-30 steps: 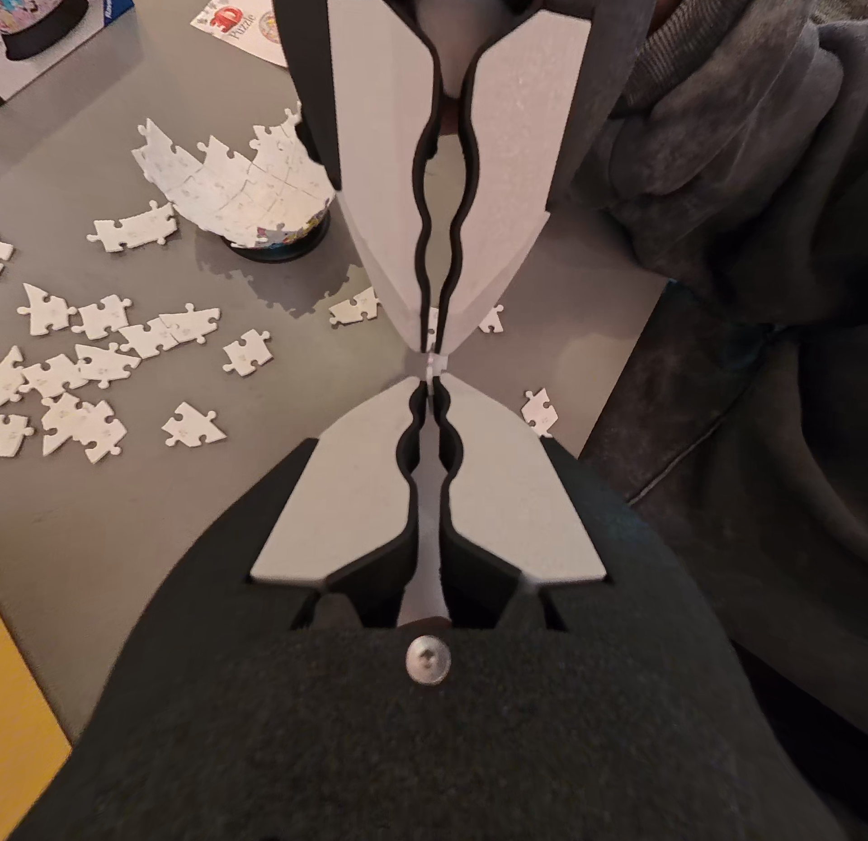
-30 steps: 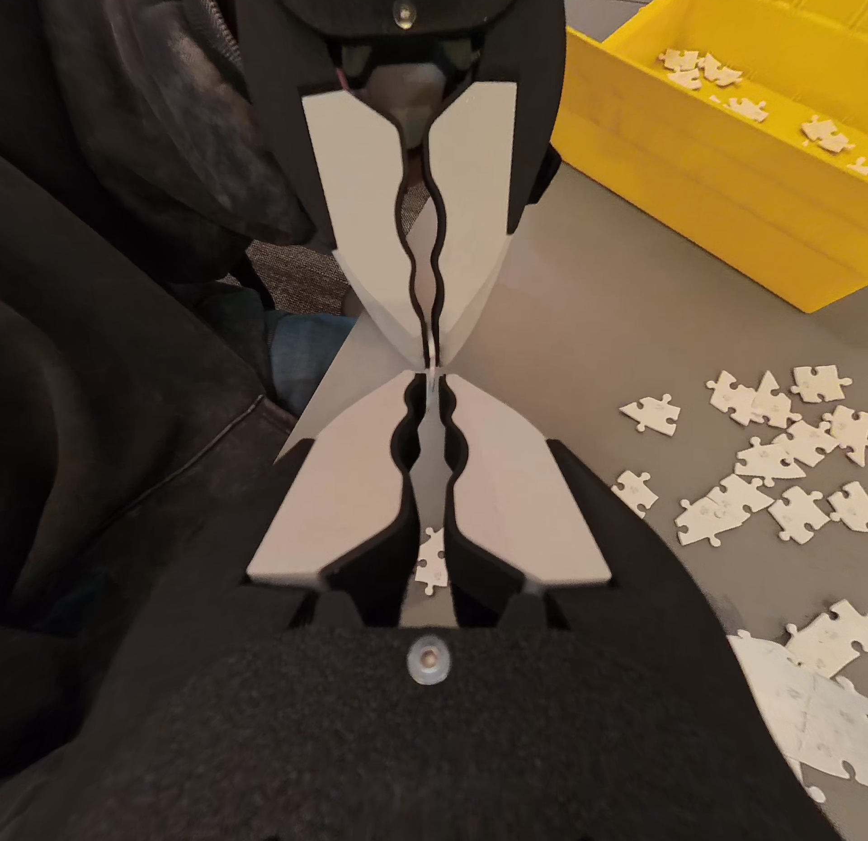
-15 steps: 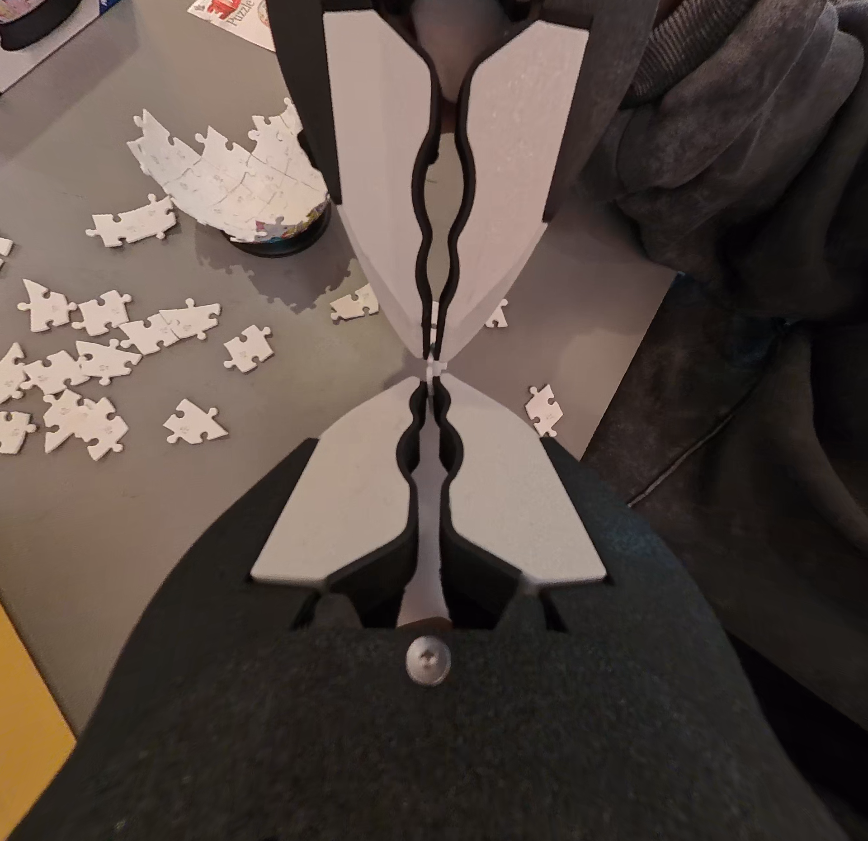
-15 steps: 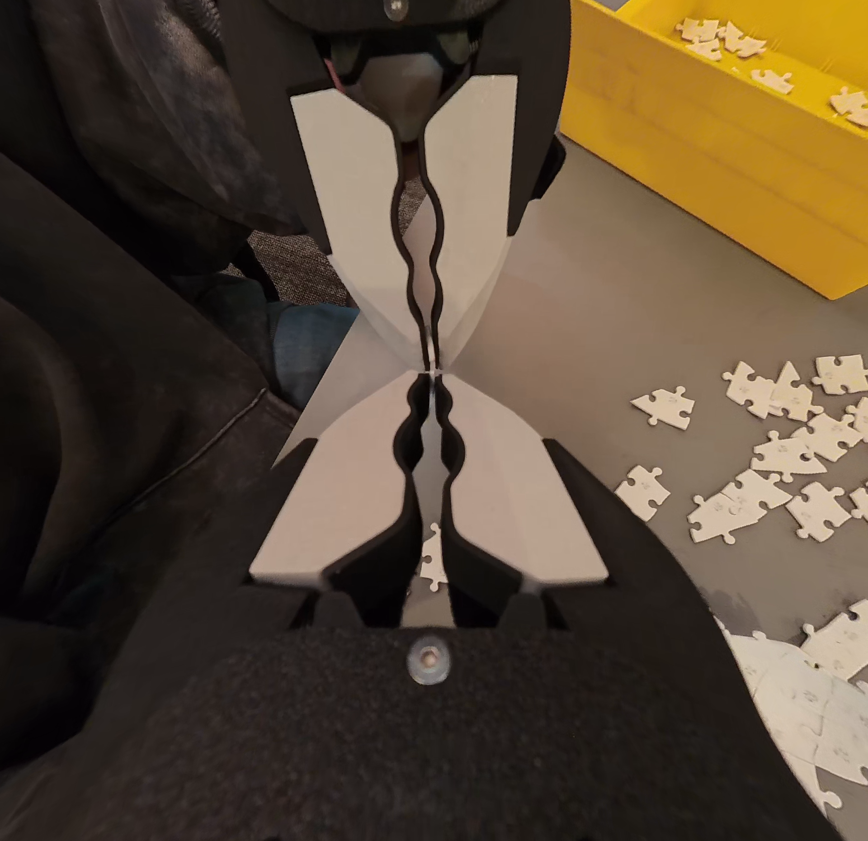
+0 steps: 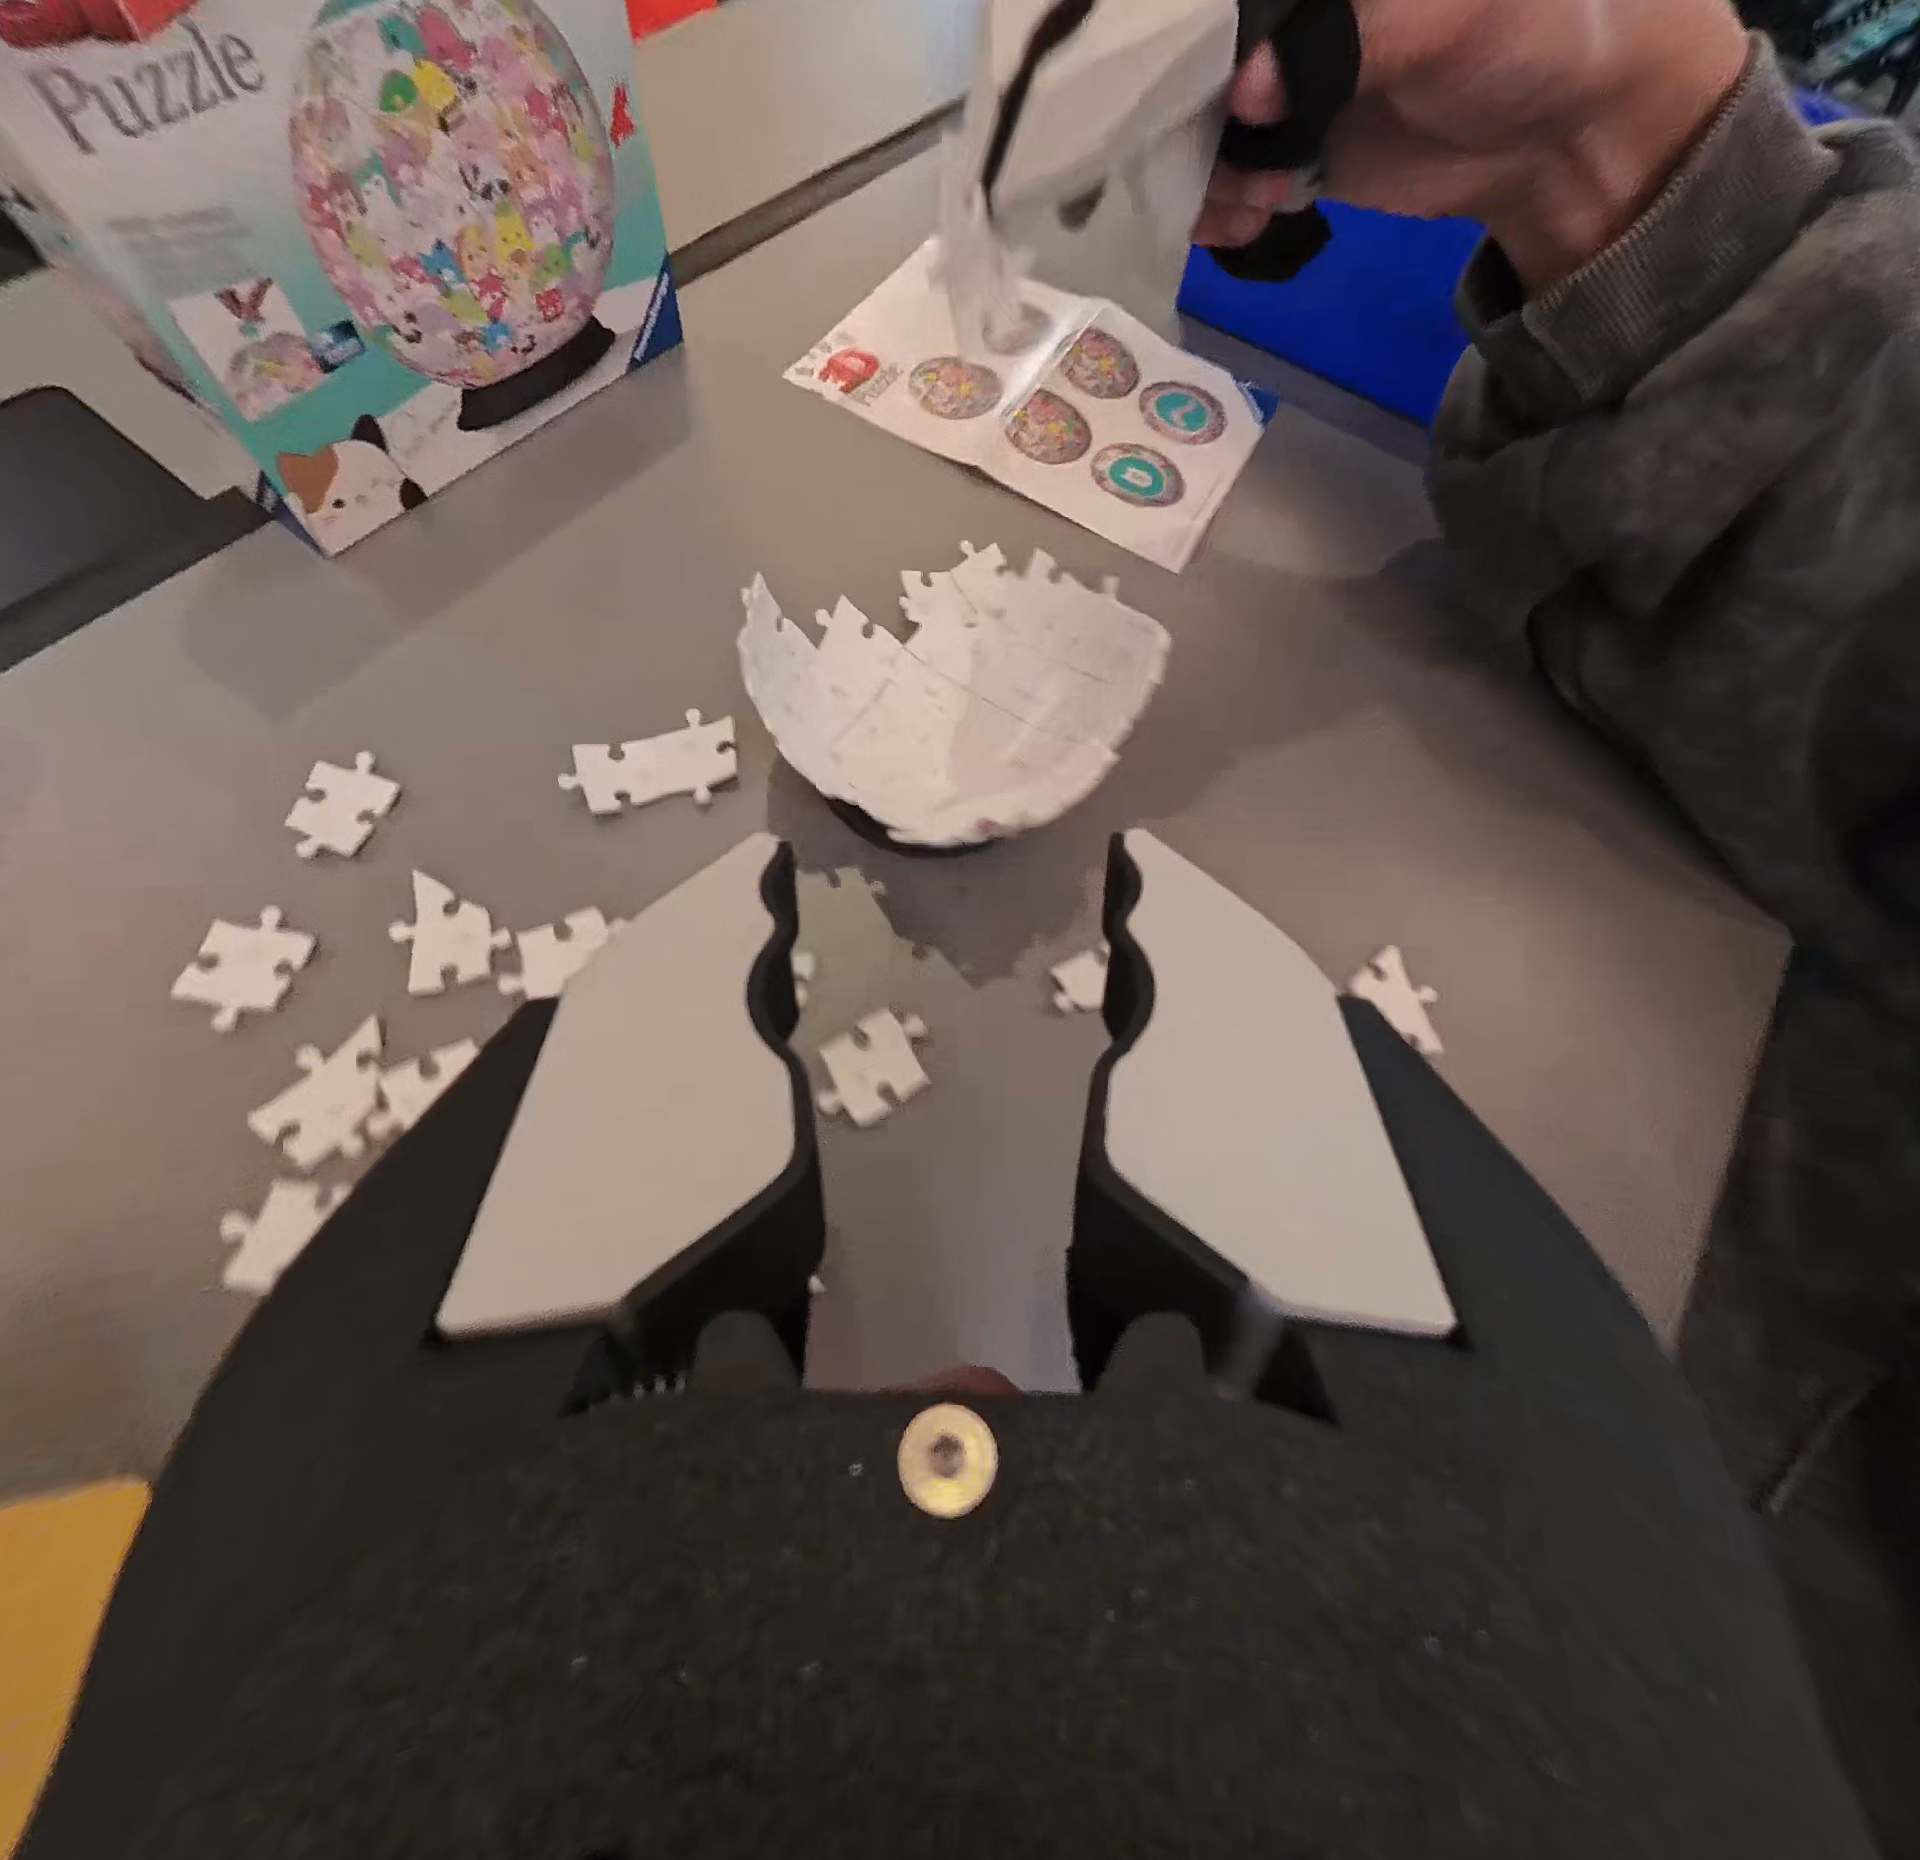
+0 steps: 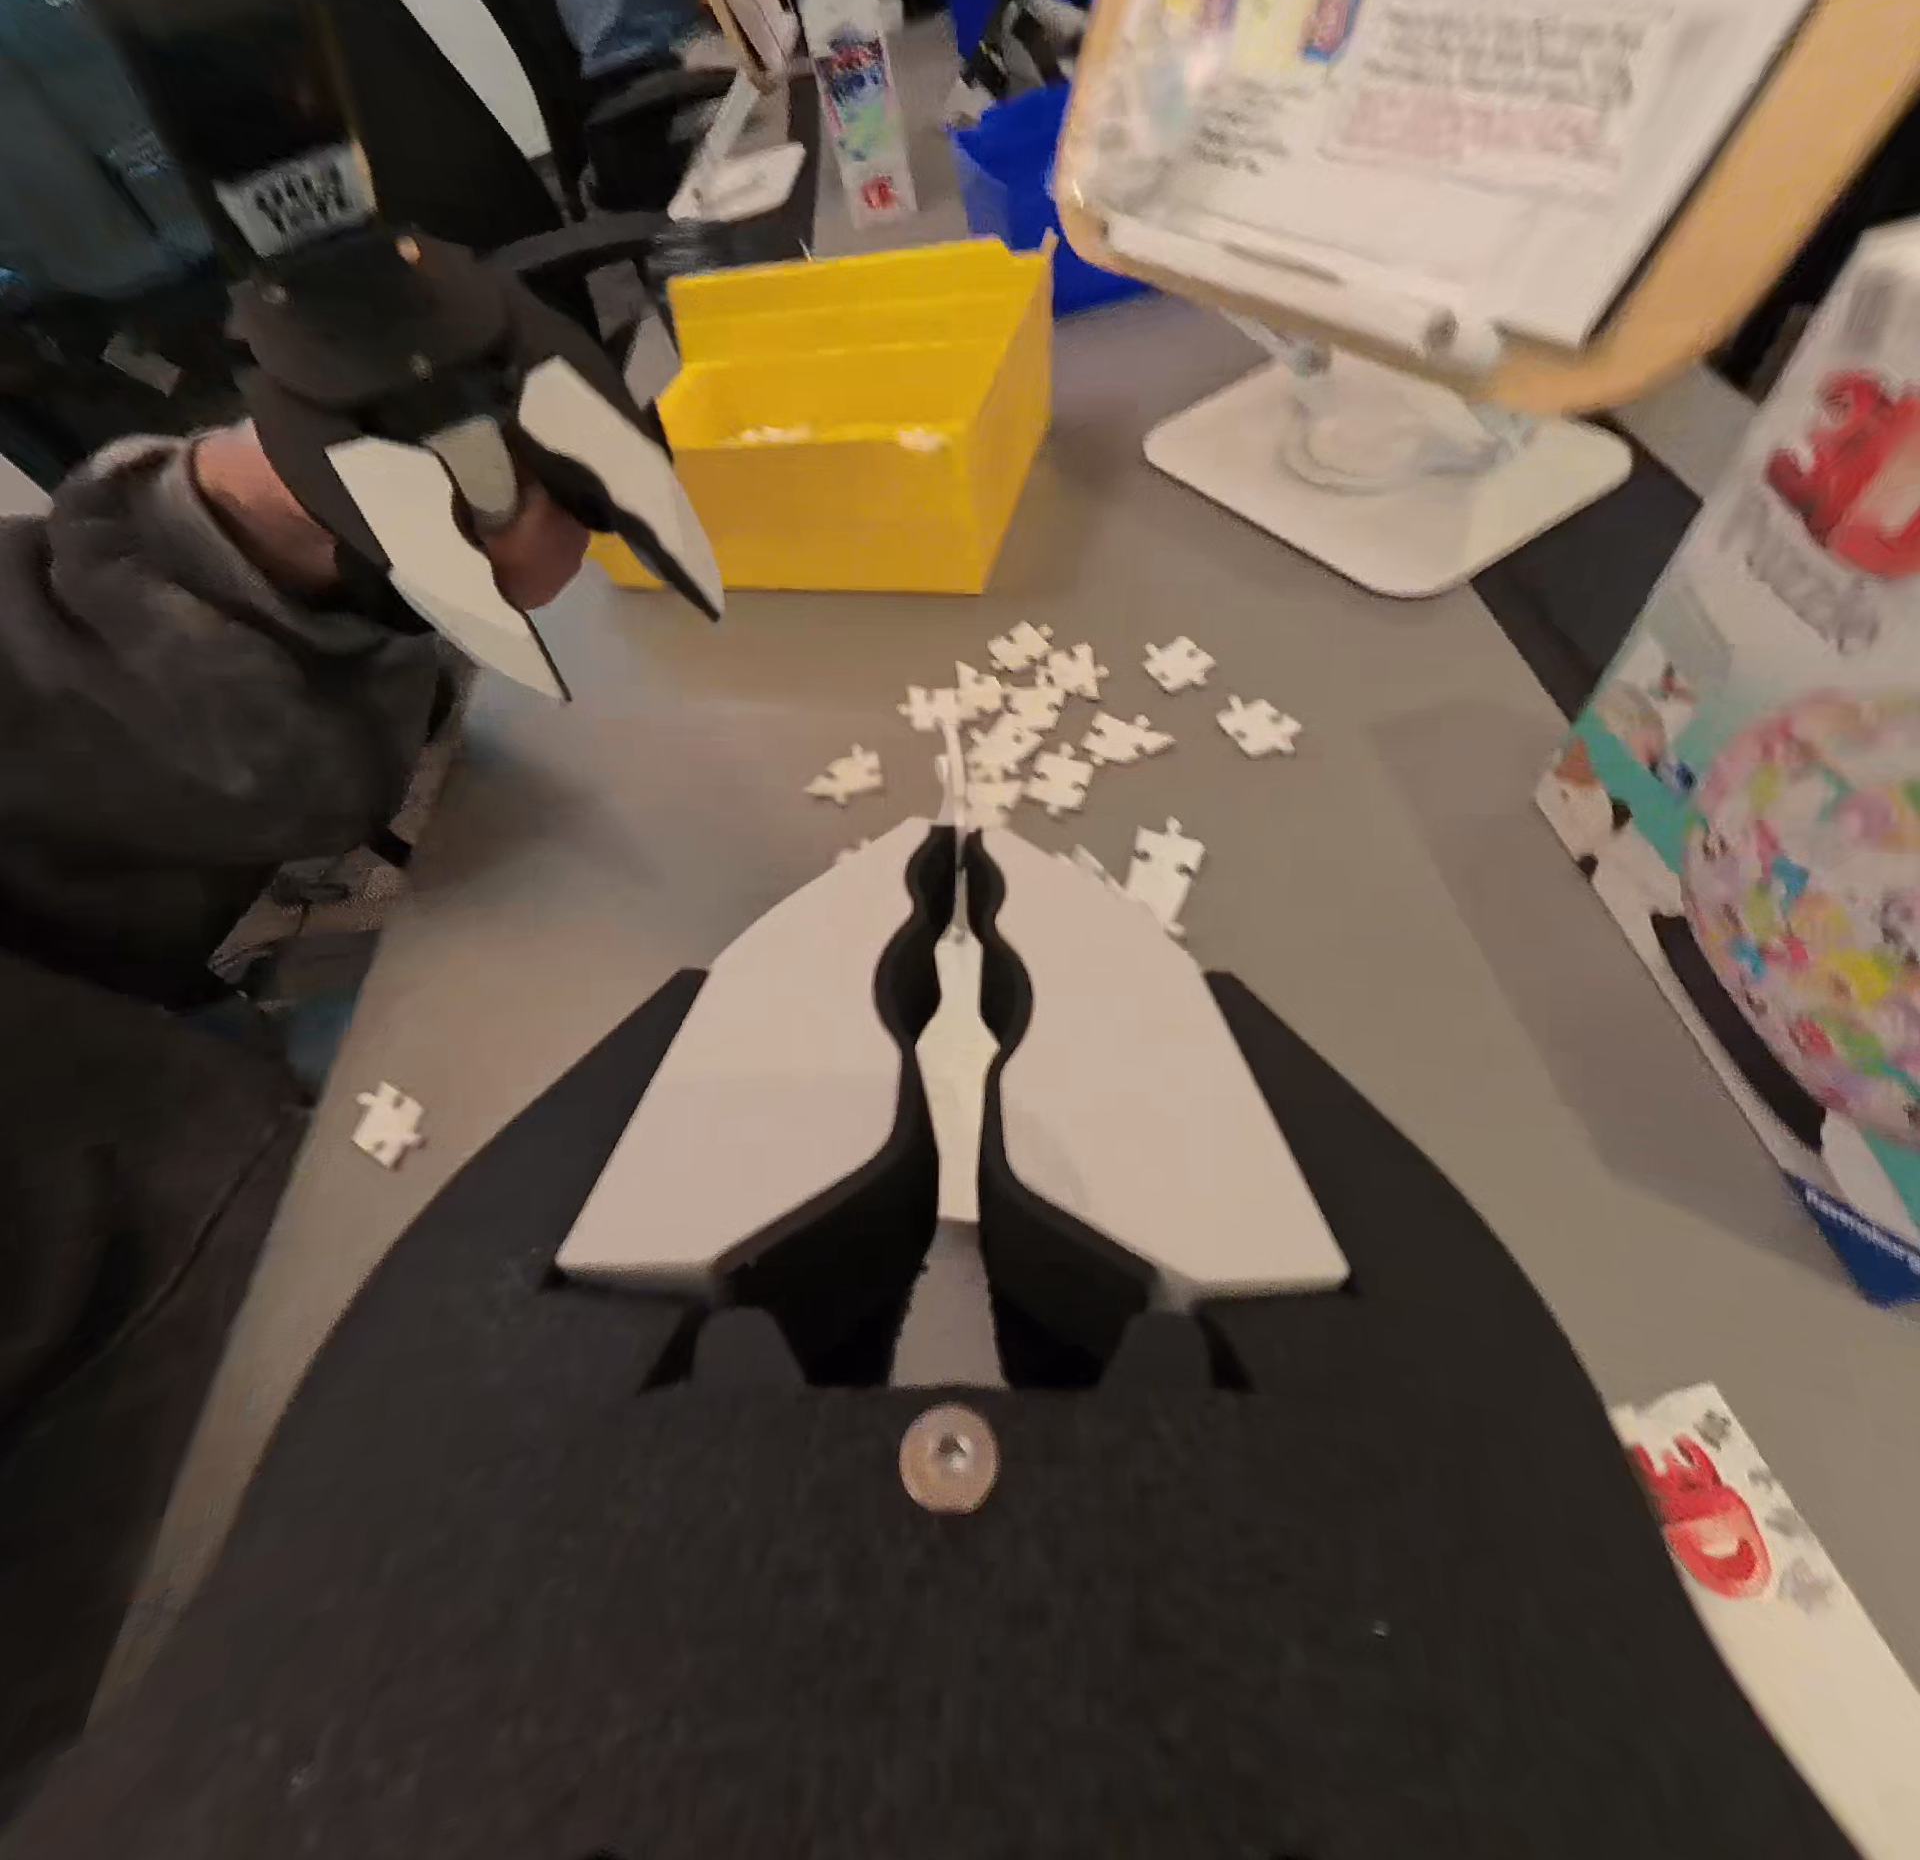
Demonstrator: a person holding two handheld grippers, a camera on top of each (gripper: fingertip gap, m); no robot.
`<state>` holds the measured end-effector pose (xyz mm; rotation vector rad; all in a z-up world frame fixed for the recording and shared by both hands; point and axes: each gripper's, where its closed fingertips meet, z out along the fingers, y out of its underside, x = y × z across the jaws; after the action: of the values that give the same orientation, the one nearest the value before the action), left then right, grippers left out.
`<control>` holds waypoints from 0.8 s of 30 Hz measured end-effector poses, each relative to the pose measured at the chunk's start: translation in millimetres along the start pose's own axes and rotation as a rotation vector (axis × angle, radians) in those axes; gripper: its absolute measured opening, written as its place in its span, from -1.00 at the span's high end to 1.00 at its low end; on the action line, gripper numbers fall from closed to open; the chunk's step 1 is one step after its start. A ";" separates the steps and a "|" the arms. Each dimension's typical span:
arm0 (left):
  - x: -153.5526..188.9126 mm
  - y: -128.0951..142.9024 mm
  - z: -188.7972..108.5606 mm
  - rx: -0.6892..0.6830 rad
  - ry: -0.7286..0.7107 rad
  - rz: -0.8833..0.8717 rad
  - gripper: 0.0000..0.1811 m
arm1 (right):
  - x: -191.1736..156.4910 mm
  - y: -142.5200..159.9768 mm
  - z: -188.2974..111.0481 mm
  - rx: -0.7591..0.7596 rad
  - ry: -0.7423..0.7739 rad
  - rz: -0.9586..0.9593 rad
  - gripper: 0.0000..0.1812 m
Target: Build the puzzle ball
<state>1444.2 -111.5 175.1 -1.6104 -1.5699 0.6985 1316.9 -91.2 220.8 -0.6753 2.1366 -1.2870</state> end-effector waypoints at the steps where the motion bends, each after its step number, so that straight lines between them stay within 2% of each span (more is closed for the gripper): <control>1: -12.1 -2.9 16.6 -0.026 0.014 -0.004 0.38 | 11.4 14.0 4.9 -0.030 0.000 0.009 0.98; 5: -57.8 -4.2 80.1 -0.160 0.082 0.033 0.34 | 42.4 56.7 27.0 -0.170 -0.018 0.059 0.98; 7: -59.2 -11.3 98.5 -0.151 0.229 0.014 0.36 | 49.8 62.3 35.9 -0.184 -0.054 0.093 0.98; 9: -50.2 -15.6 104.6 -0.159 0.424 -0.034 0.38 | 54.9 71.3 45.2 -0.234 -0.089 0.108 0.98; 10: -51.6 -15.0 107.2 -0.177 0.467 -0.045 0.38 | 59.0 77.4 49.1 -0.274 -0.089 0.102 0.98; 15: -63.3 -0.7 124.2 -0.296 0.468 -0.024 0.37 | 66.2 93.6 61.1 -0.394 -0.141 0.062 0.98; 24: -62.0 2.4 138.4 -0.370 0.397 0.038 0.49 | 67.4 95.6 69.0 -0.388 -0.208 0.003 0.98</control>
<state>1326.6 -152.3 88.3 -1.9081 -1.4272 0.0890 1302.0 -139.2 94.6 -0.9179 2.2260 -0.7630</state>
